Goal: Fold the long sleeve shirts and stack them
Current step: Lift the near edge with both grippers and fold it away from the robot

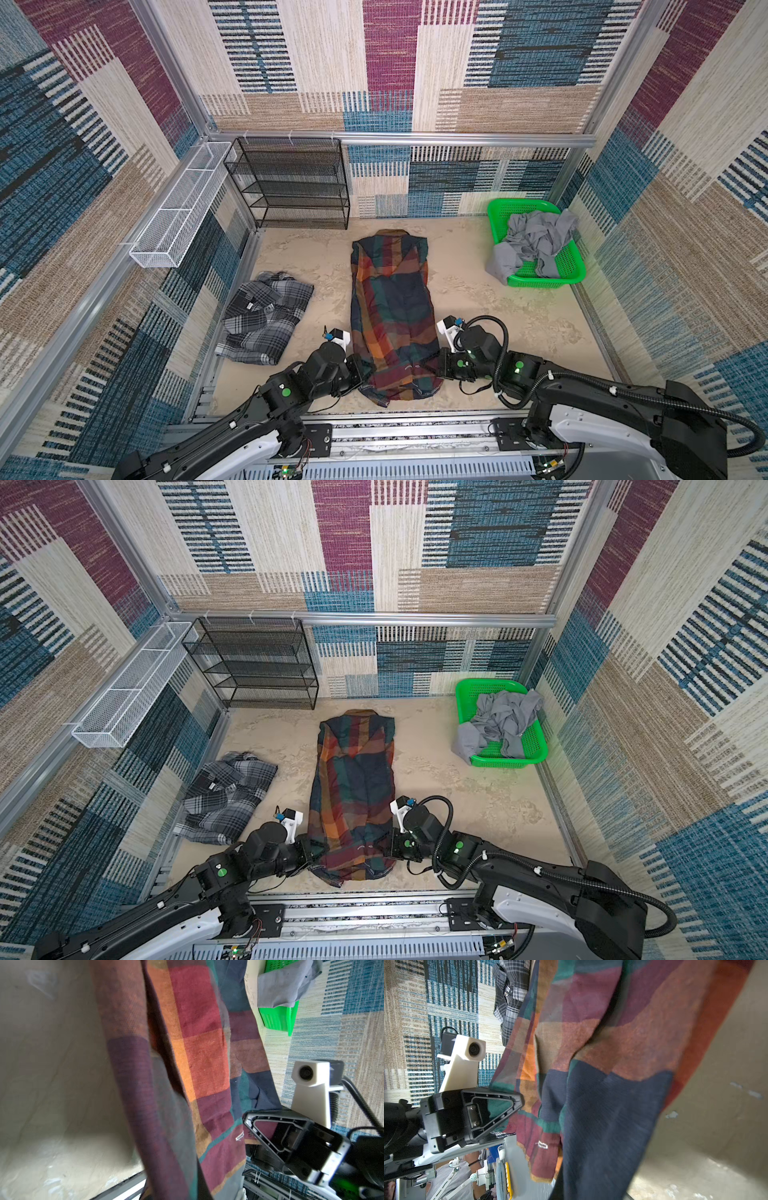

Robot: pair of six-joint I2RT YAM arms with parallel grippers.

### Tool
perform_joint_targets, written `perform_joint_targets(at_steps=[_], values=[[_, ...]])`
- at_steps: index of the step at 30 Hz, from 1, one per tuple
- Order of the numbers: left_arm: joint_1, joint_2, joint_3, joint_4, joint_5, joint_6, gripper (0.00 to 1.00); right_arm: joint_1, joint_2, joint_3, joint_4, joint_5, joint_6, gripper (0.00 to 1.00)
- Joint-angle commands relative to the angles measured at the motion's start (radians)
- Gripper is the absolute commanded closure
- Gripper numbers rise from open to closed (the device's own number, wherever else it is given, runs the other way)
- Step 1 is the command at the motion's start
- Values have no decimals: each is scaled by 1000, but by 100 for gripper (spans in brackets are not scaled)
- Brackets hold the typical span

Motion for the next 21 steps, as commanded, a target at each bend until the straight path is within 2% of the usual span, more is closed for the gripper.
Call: perform_joint_targets(at_steps=[1,7,14,21], values=[[0,-1,35,-71,-54,-93,100,0,5,43,-29,38,-32,100],[1,32,137,-109,-112,-154,100,-2,55,123,-40,39,-55,100],[12,111,203,-172,-164,-210,100,-42,75,145,-33,20,-10,100],[71,174,248,-211,-178,-215,100,-107,124,164,-18,-64,8,100]])
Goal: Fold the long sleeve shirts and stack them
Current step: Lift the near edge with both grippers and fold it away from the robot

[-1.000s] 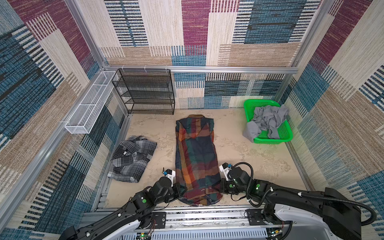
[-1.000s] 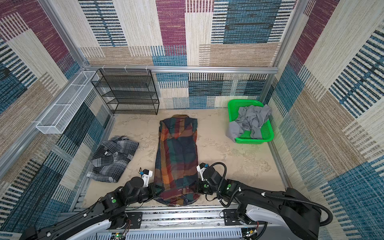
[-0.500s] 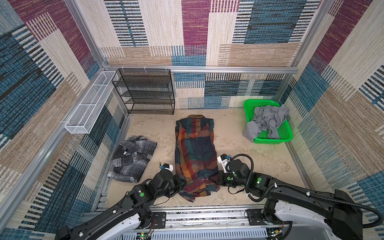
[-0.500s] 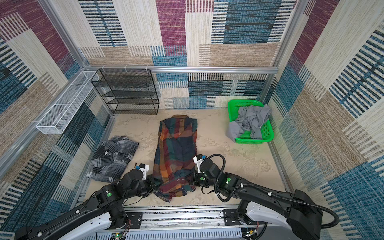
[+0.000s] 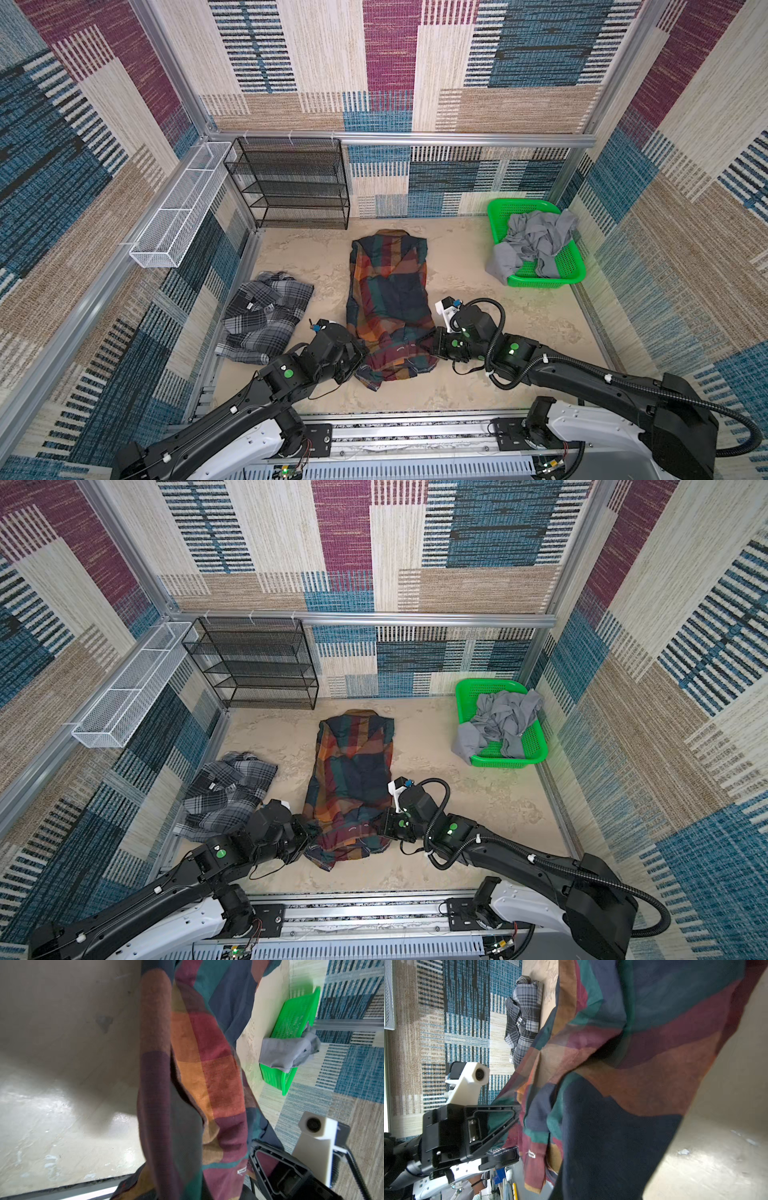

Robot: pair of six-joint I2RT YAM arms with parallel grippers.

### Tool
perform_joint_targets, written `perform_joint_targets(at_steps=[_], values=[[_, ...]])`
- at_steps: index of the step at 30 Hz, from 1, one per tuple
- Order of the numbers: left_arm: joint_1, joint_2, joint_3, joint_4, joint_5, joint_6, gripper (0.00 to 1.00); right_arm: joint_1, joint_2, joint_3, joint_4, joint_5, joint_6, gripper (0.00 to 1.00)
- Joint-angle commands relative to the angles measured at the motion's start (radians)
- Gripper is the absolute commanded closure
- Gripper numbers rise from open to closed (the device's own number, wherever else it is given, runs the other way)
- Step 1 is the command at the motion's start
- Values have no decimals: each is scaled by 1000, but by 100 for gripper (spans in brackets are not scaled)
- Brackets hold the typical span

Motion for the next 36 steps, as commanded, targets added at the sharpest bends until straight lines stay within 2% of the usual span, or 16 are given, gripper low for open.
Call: perform_joint_targets(at_steps=[1,5,12,16,19,23,29,33,36], values=[[21,42,21,-38,-18,-16,100,-10,25,20,24,-45,14,100],[72,99,7,-1,46,-30,100,-22,63,25,38,-69,16,100],[142,121,40,-20,60,-28,100,-63,90,26,42,-91,20,100],[147,169,63,-4,114,22,100,-64,118,27,62,-130,9,100],[136,185,13,61,183,24,100,-51,96,-20,105,-150,40,100],[74,113,-109,123,177,-35,100,7,28,-58,67,-86,73,100],[-76,-94,-174,11,63,-144,100,143,-79,-139,61,-20,205,100],[-216,-137,-135,-66,-45,-226,100,261,-136,-108,1,74,279,100],[-244,-136,-84,-121,-88,-252,100,272,-168,-86,-56,113,286,100]])
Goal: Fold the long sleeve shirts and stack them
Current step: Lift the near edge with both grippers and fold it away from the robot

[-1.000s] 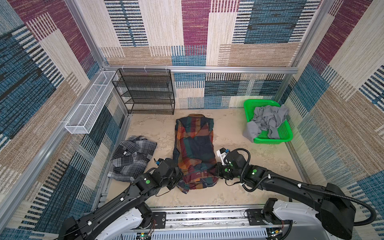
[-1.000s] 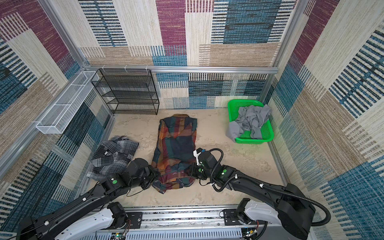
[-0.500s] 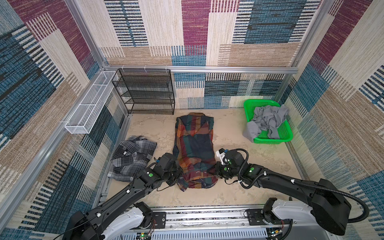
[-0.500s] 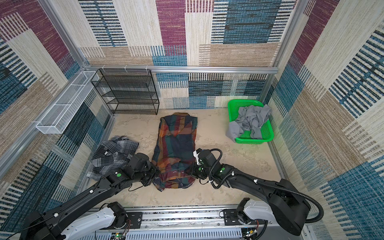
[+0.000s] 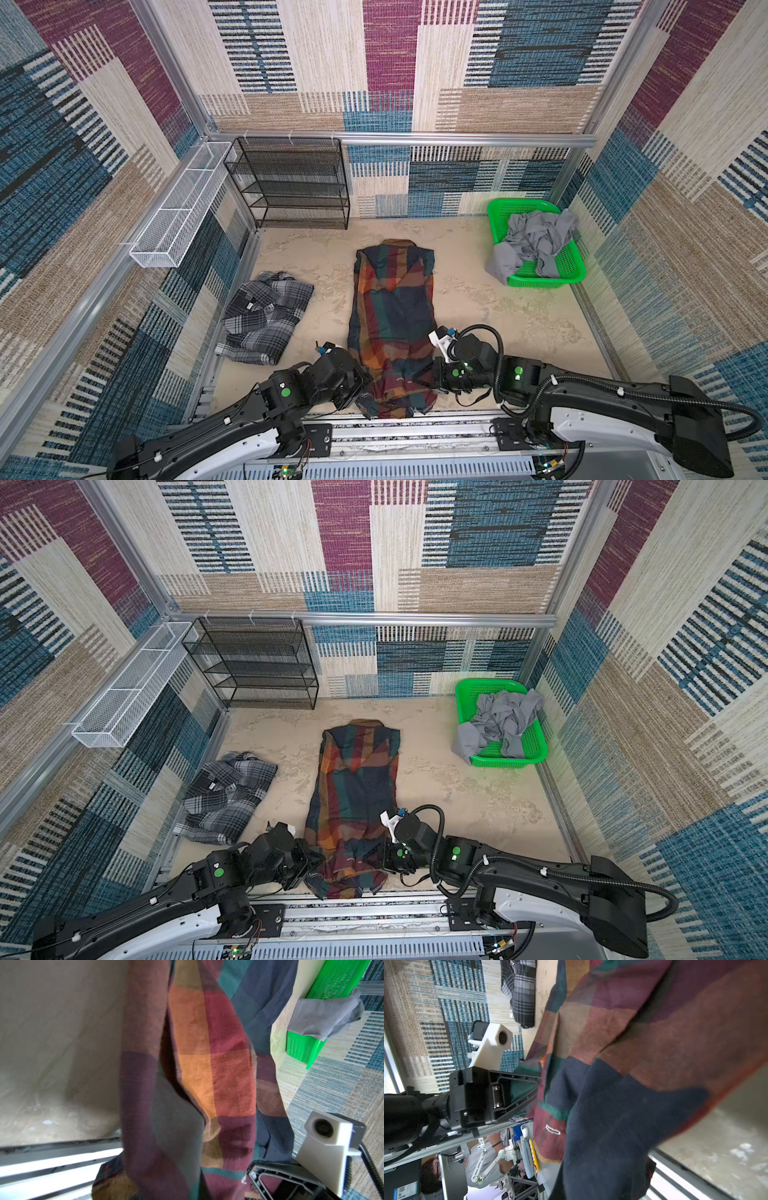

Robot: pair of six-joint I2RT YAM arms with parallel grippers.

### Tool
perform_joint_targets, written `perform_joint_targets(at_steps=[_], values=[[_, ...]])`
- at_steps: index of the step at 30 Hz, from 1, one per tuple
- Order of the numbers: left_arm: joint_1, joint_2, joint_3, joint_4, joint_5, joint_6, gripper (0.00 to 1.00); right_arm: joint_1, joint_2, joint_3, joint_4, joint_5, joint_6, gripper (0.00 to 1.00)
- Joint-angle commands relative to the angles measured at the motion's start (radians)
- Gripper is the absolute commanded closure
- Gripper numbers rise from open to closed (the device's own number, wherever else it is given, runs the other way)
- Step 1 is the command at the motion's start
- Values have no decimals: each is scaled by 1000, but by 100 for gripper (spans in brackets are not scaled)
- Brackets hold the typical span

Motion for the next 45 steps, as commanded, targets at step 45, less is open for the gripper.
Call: perform_joint_targets(at_steps=[45], values=[[414,461,143,106,90,211,90,-357,349,36,138,-148,-180,89]])
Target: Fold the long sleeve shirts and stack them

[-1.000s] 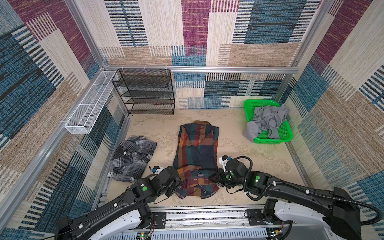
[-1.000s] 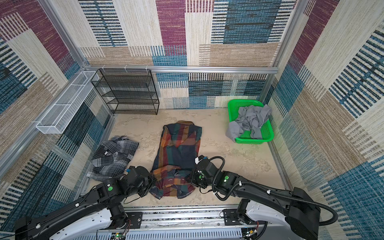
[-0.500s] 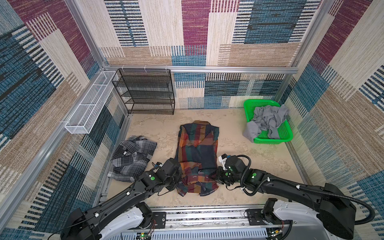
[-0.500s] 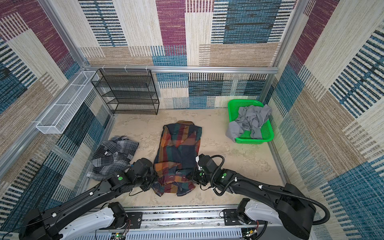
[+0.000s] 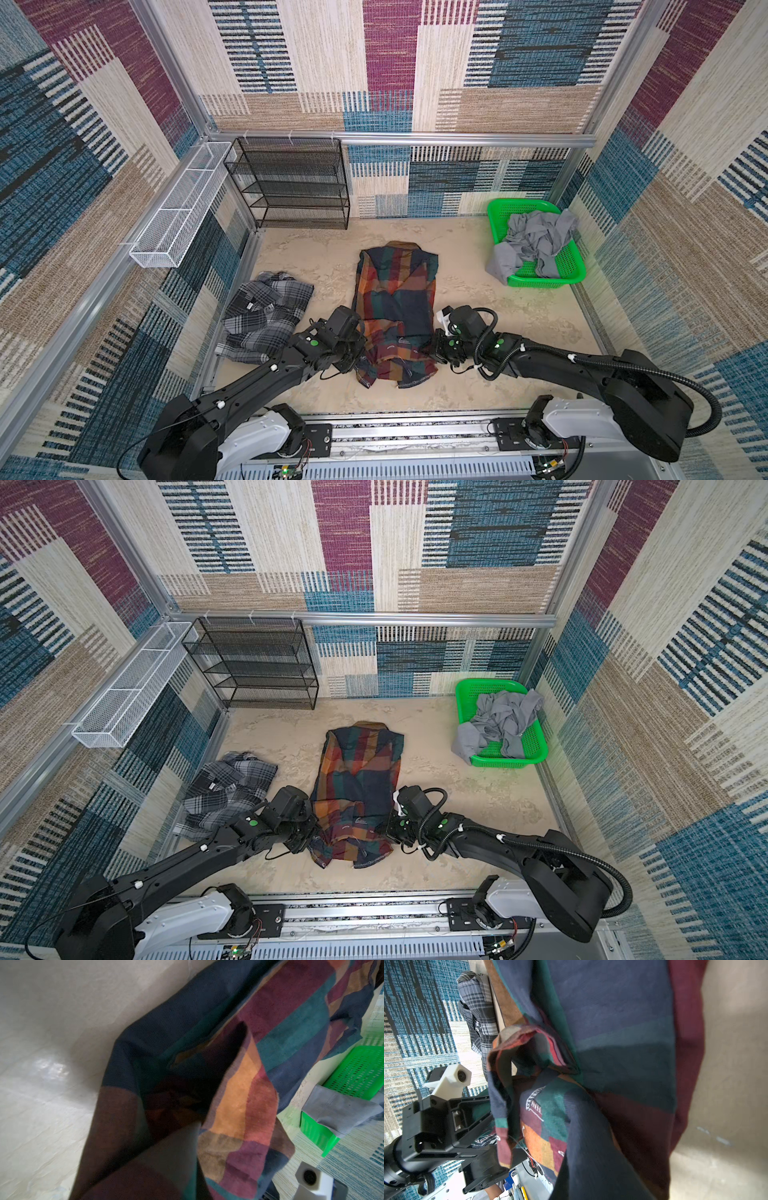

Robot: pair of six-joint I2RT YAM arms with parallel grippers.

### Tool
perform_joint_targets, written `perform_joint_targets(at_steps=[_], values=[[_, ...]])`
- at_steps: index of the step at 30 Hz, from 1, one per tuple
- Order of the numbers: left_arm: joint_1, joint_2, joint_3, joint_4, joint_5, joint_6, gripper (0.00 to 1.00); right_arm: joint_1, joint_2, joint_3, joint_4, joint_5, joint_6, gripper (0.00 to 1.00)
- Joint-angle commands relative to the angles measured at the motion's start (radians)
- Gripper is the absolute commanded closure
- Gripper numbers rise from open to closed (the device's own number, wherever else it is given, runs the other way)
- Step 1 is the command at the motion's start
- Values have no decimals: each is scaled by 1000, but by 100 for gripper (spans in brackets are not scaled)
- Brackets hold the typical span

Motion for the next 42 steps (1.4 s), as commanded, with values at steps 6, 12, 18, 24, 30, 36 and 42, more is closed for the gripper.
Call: perform_joint_targets(at_steps=[6,12,18,24,30,36,42], values=[[62,-2,-6,3,37,76,73,-13,39,31,-7,-3,-64,73],[87,-26,30,-42,50,107,46,-20,18,80,-84,39,-115,54],[144,-87,70,-103,54,155,37,-29,37,141,-185,85,-210,35],[206,-111,92,-158,93,221,28,-30,51,204,-324,143,-339,22],[265,-131,102,-175,128,279,28,-29,34,268,-433,198,-444,16],[337,-100,157,-205,174,374,28,-30,29,346,-513,254,-531,15],[434,-87,231,-226,217,470,28,-25,-28,376,-533,217,-553,15]])
